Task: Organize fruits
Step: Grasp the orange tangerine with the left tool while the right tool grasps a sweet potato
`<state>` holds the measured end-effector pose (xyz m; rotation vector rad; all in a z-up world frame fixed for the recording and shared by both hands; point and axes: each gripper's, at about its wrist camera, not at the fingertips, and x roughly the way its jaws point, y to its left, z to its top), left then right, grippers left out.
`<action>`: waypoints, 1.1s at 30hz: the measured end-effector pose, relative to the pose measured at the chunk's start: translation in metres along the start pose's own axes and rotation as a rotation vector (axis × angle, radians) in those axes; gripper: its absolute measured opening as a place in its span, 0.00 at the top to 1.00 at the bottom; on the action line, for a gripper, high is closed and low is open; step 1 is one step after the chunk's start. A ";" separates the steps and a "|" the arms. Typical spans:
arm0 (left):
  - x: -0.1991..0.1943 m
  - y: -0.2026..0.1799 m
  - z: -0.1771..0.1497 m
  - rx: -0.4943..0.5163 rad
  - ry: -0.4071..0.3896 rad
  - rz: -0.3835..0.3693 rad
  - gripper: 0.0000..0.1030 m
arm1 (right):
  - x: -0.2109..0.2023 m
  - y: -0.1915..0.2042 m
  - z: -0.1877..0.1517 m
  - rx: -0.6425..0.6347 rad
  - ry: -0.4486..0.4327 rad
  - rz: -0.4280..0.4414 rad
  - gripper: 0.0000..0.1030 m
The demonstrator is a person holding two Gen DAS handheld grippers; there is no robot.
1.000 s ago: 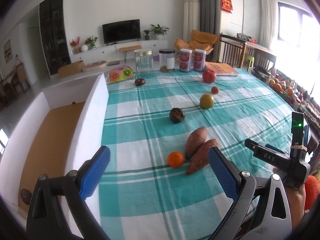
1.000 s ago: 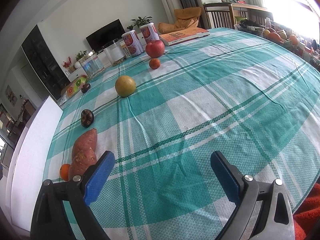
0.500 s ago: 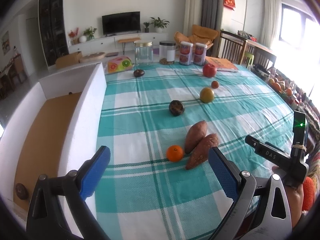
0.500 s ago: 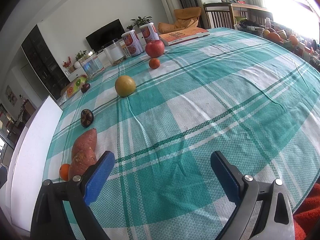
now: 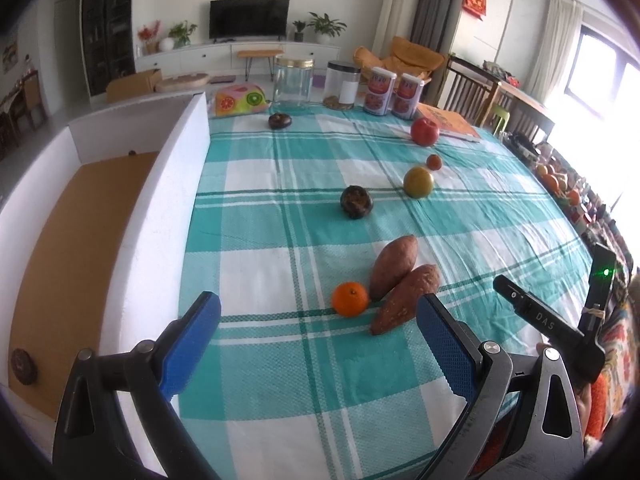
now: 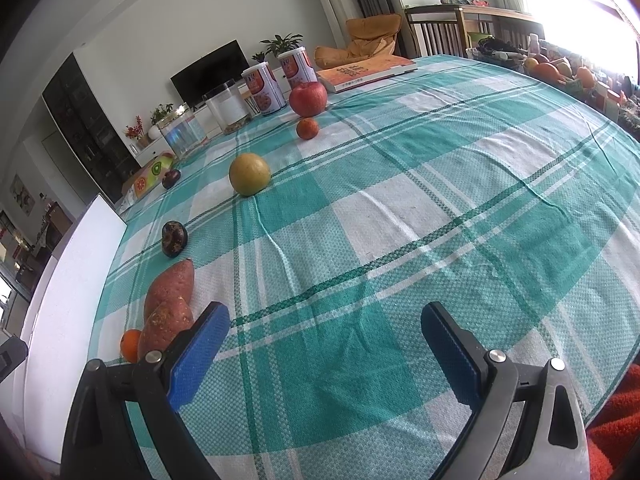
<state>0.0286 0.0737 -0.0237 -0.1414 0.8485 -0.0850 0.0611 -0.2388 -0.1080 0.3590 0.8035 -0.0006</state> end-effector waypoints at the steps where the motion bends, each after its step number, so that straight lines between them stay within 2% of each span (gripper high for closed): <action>1: -0.001 0.004 0.003 -0.013 0.000 -0.008 0.04 | 0.000 -0.001 0.000 0.005 0.001 0.000 0.06; 4: -0.004 0.014 0.007 -0.049 -0.001 -0.025 0.04 | 0.003 -0.001 0.000 0.008 0.010 -0.001 0.06; 7: 0.005 0.016 0.003 -0.044 0.052 -0.054 0.04 | 0.003 0.000 0.000 0.002 0.009 -0.004 0.06; 10: 0.022 0.010 -0.004 -0.017 0.109 -0.029 0.04 | 0.003 0.000 -0.001 0.002 0.009 -0.007 0.06; 17: 0.072 -0.008 -0.009 0.087 0.152 0.017 0.06 | 0.003 0.000 -0.001 0.003 0.007 -0.010 0.06; 21: 0.093 -0.011 -0.008 0.094 0.175 -0.019 0.19 | 0.004 -0.001 -0.001 0.008 0.009 -0.011 0.06; 24: 0.109 -0.014 -0.011 0.118 0.198 -0.011 0.22 | 0.005 -0.001 -0.001 0.008 0.010 -0.012 0.06; 27: 0.112 -0.019 -0.014 0.128 0.176 -0.053 0.23 | 0.005 -0.001 -0.001 0.008 0.011 -0.012 0.06; 30: 0.118 -0.029 -0.018 0.194 0.171 -0.043 0.37 | 0.006 -0.001 -0.001 0.008 0.016 -0.014 0.06; 31: 0.116 -0.030 -0.018 0.201 0.151 -0.048 0.50 | 0.006 -0.001 -0.002 0.008 0.017 -0.015 0.06; 33: 0.117 -0.030 -0.018 0.202 0.161 -0.080 0.67 | 0.006 -0.001 -0.002 0.007 0.015 -0.017 0.06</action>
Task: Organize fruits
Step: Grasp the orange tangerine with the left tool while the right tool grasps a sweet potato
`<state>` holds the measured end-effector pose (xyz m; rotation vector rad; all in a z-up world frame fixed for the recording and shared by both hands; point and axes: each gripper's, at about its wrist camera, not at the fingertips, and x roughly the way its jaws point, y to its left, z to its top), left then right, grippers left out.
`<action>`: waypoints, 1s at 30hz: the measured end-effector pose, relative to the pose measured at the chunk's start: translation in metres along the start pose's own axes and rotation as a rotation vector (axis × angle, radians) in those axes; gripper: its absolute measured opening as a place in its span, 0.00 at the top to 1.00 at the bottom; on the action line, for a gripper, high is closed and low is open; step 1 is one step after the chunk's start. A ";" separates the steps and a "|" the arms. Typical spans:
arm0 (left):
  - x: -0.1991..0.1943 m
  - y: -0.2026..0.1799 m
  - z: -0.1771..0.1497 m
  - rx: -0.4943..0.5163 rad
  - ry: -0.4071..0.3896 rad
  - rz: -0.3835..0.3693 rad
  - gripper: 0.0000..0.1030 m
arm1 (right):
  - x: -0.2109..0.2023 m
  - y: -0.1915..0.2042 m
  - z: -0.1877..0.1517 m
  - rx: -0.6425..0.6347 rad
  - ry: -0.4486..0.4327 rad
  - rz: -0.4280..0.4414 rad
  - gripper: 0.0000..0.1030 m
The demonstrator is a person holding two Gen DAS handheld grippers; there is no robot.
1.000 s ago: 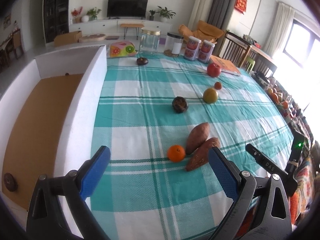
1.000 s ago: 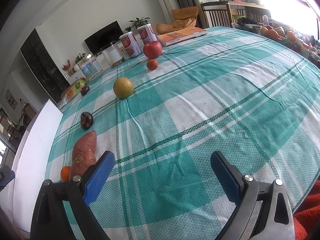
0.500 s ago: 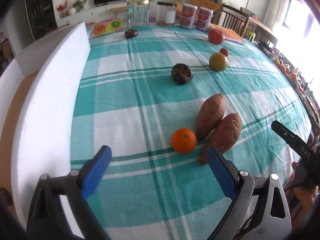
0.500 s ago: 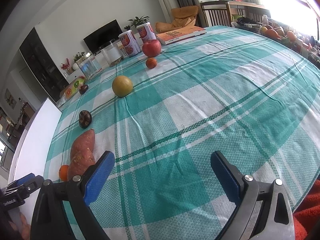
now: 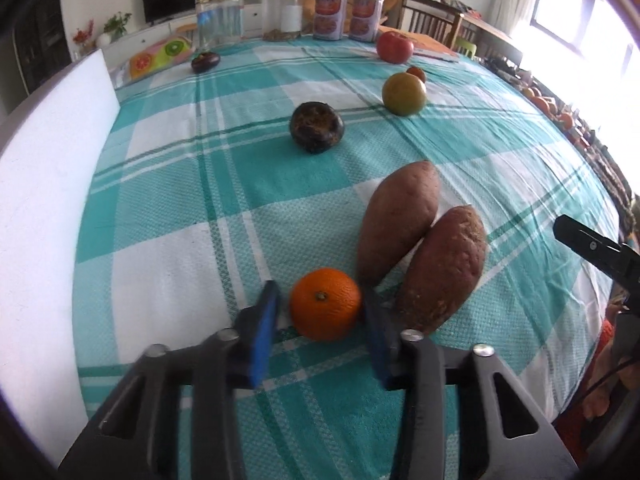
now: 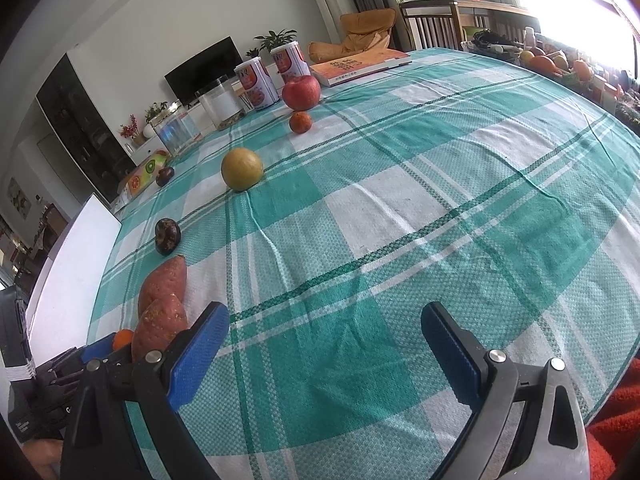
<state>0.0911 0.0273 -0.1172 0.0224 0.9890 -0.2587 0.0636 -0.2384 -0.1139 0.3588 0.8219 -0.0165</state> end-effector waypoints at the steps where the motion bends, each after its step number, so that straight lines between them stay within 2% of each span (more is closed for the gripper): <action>1: -0.001 0.001 0.000 -0.007 -0.002 0.009 0.67 | 0.000 0.000 0.000 -0.002 0.000 0.003 0.06; 3: -0.007 0.006 -0.002 -0.046 -0.010 0.001 0.68 | 0.000 0.004 0.000 -0.015 0.007 0.053 0.06; 5: -0.019 0.013 -0.006 -0.096 -0.029 -0.011 0.68 | 0.000 0.016 -0.001 -0.058 0.019 0.172 0.06; 8: -0.042 0.018 -0.013 -0.133 -0.064 -0.024 0.68 | 0.013 0.052 -0.010 -0.155 0.116 0.287 0.07; 11: -0.060 0.019 -0.019 -0.139 -0.094 -0.022 0.68 | 0.032 0.088 -0.021 -0.172 0.201 0.337 0.08; 12: -0.065 0.019 -0.021 -0.142 -0.104 -0.021 0.68 | 0.040 0.100 -0.023 -0.171 0.227 0.331 0.10; 14: -0.075 0.020 -0.023 -0.146 -0.118 -0.014 0.68 | 0.047 0.116 -0.024 -0.172 0.205 0.258 0.13; 16: -0.082 0.022 -0.025 -0.146 -0.126 -0.013 0.68 | 0.056 0.125 -0.021 -0.154 0.208 0.224 0.15; 18: -0.086 0.022 -0.027 -0.138 -0.130 -0.009 0.68 | 0.061 0.130 -0.018 -0.179 0.199 0.167 0.37; 19: -0.086 0.022 -0.028 -0.134 -0.130 -0.006 0.68 | 0.062 0.129 -0.017 -0.196 0.204 0.167 0.47; 22: -0.084 0.023 -0.031 -0.140 -0.117 -0.018 0.68 | 0.055 0.114 -0.009 -0.176 0.273 0.236 0.50; 24: -0.084 0.023 -0.032 -0.139 -0.115 -0.021 0.68 | 0.046 0.109 -0.001 -0.228 0.338 0.249 0.52; 27: -0.081 0.019 -0.032 -0.122 -0.116 0.006 0.68 | 0.035 0.122 0.006 -0.423 0.410 0.191 0.52; 30: -0.077 0.016 -0.028 -0.124 -0.107 0.030 0.68 | 0.035 0.135 0.003 -0.493 0.380 0.138 0.52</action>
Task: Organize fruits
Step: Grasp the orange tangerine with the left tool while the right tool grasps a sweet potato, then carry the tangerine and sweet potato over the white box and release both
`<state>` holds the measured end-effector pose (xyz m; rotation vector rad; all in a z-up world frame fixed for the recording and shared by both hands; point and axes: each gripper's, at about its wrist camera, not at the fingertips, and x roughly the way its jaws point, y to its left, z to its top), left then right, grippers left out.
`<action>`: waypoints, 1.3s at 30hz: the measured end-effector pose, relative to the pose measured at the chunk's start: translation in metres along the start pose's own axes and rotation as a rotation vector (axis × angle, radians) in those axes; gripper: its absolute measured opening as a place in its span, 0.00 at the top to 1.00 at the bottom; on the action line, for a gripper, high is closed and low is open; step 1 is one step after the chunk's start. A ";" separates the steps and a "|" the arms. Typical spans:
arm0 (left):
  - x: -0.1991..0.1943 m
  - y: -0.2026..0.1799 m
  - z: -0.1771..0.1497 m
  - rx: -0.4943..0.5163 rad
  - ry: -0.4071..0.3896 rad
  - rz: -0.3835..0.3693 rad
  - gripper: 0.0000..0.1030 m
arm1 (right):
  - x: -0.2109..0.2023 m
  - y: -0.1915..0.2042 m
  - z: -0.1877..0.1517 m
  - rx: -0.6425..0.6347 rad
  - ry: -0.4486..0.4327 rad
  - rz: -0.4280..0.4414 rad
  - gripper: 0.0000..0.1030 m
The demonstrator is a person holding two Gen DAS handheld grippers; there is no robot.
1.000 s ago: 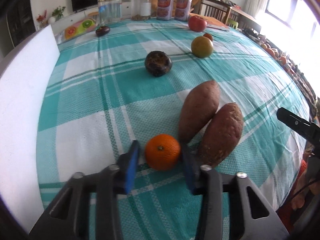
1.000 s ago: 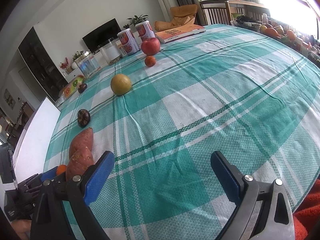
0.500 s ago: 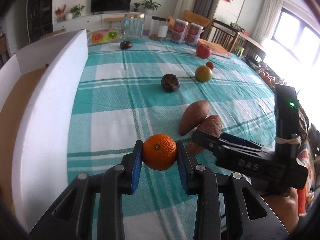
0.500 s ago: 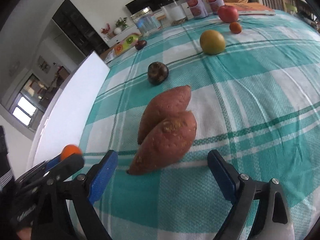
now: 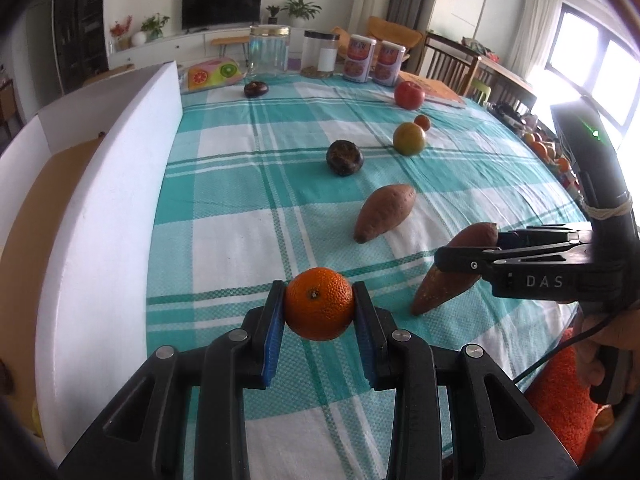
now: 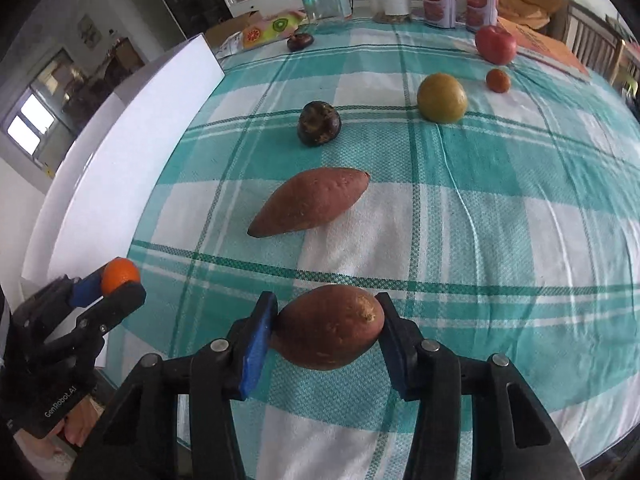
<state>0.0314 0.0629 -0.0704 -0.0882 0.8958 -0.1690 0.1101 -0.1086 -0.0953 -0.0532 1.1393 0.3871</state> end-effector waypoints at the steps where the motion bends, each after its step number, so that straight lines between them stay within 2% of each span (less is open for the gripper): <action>1: 0.000 0.001 0.002 -0.008 -0.001 0.003 0.68 | 0.002 0.003 0.000 -0.008 -0.023 -0.019 0.52; 3: -0.003 0.003 0.005 -0.015 -0.009 0.020 0.68 | 0.005 0.001 -0.002 0.018 -0.066 -0.014 0.51; 8: -0.009 0.007 0.006 -0.001 -0.022 0.076 0.68 | 0.018 -0.042 -0.018 0.263 -0.111 0.177 0.51; 11: -0.006 0.010 0.006 -0.004 -0.014 0.087 0.68 | 0.016 -0.059 -0.027 0.327 -0.129 0.227 0.50; 13: -0.005 0.009 0.006 0.001 -0.014 0.093 0.68 | 0.012 -0.058 -0.029 0.311 -0.134 0.222 0.49; 17: -0.006 0.007 0.008 0.004 -0.021 0.089 0.68 | 0.013 -0.046 -0.031 0.307 -0.142 0.156 0.42; 19: -0.008 0.005 0.008 0.004 -0.027 0.080 0.68 | 0.015 -0.030 -0.029 0.258 -0.163 0.081 0.37; 21: -0.011 0.003 0.007 0.008 -0.032 0.068 0.68 | 0.017 -0.024 -0.028 0.249 -0.187 0.046 0.41; 23: -0.017 0.004 0.007 0.009 -0.035 0.054 0.68 | 0.016 -0.032 -0.031 0.301 -0.193 0.118 0.50; 27: -0.034 0.014 0.008 -0.019 -0.052 0.029 0.68 | 0.004 -0.048 -0.038 0.392 -0.223 0.256 0.60; 33: -0.058 0.033 0.018 -0.091 -0.099 -0.007 0.68 | 0.005 -0.049 -0.035 0.409 -0.193 0.276 0.60; 35: -0.066 0.039 0.020 -0.108 -0.112 -0.019 0.68 | 0.000 -0.049 -0.035 0.436 -0.214 0.338 0.61; 39: -0.087 0.055 0.026 -0.144 -0.151 -0.026 0.68 | -0.024 -0.041 -0.026 0.440 -0.283 0.390 0.61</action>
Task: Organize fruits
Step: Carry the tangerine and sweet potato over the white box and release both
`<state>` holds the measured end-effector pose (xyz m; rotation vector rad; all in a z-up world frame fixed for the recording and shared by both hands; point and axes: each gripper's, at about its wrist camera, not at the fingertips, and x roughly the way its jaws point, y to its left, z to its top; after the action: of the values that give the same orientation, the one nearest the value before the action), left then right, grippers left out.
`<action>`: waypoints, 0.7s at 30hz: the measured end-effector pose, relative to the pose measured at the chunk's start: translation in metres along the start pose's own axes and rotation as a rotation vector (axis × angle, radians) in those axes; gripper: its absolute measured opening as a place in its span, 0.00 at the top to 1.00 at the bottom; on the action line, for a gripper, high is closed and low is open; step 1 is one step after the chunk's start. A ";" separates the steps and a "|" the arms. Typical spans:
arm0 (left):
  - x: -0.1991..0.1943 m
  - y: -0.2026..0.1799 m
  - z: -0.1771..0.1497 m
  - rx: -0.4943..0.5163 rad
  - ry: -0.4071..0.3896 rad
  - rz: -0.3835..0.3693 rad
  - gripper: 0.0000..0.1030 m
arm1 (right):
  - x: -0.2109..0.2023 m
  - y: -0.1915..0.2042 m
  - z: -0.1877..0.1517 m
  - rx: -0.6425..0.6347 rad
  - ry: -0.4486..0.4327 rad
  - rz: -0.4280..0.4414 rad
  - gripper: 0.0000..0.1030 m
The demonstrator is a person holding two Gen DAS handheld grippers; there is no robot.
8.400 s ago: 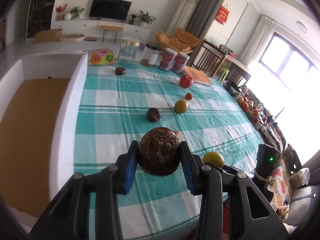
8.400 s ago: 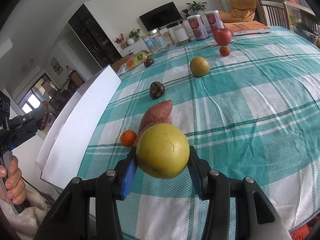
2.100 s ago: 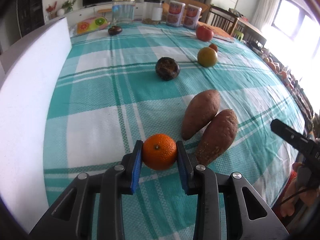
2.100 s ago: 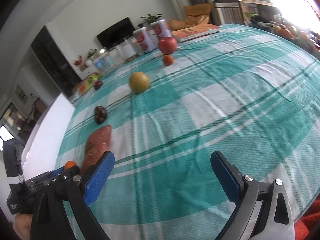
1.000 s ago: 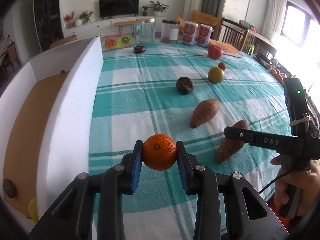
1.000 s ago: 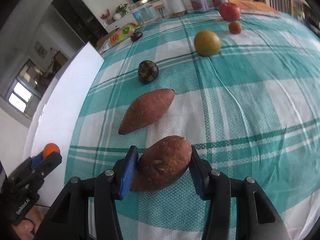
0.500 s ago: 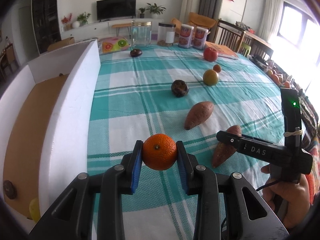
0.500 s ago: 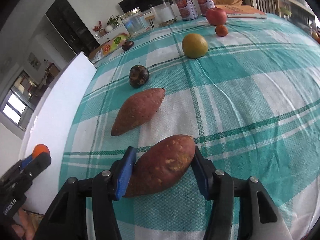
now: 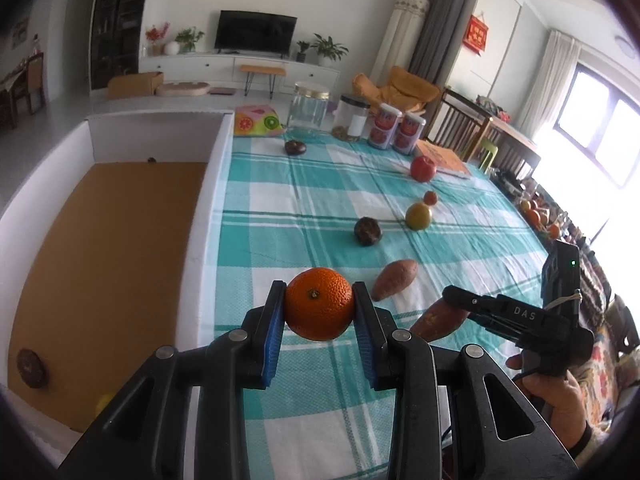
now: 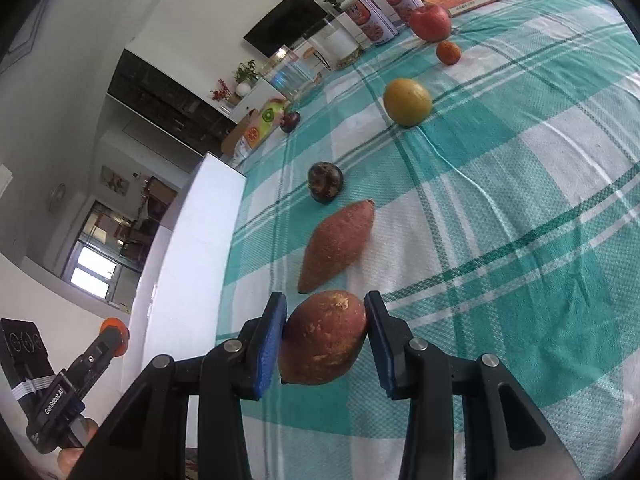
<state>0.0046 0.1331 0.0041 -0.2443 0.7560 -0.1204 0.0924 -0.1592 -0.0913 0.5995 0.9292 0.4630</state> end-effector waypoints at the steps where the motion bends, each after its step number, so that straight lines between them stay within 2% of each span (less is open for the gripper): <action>1: -0.006 0.005 0.004 -0.014 -0.009 -0.005 0.68 | -0.004 0.007 0.004 -0.003 -0.011 0.016 0.61; 3: -0.020 0.022 0.013 -0.051 -0.035 -0.003 0.68 | -0.011 0.028 0.011 -0.024 -0.026 0.054 0.61; 5: -0.035 0.043 0.021 -0.085 -0.069 0.037 0.68 | -0.013 0.058 0.017 -0.060 -0.026 0.112 0.61; 8: -0.047 0.077 0.025 -0.112 -0.093 0.147 0.67 | -0.003 0.117 0.018 -0.144 0.011 0.211 0.61; 12: -0.041 0.123 0.011 -0.162 -0.037 0.289 0.67 | 0.036 0.199 -0.004 -0.301 0.108 0.281 0.61; 14: -0.031 0.140 -0.001 -0.188 0.008 0.336 0.67 | 0.064 0.229 -0.022 -0.380 0.157 0.270 0.61; 16: -0.021 0.149 -0.010 -0.197 0.047 0.360 0.67 | 0.093 0.250 -0.041 -0.460 0.193 0.224 0.61; 20: -0.009 0.154 -0.020 -0.198 0.087 0.412 0.63 | 0.134 0.267 -0.066 -0.558 0.236 0.154 0.62; 21: -0.007 0.153 -0.020 -0.194 0.089 0.428 0.52 | 0.136 0.269 -0.068 -0.565 0.233 0.134 0.62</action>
<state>-0.0111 0.2786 -0.0450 -0.2571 0.8939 0.3513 0.0759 0.1430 -0.0273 0.0917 0.9263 0.8912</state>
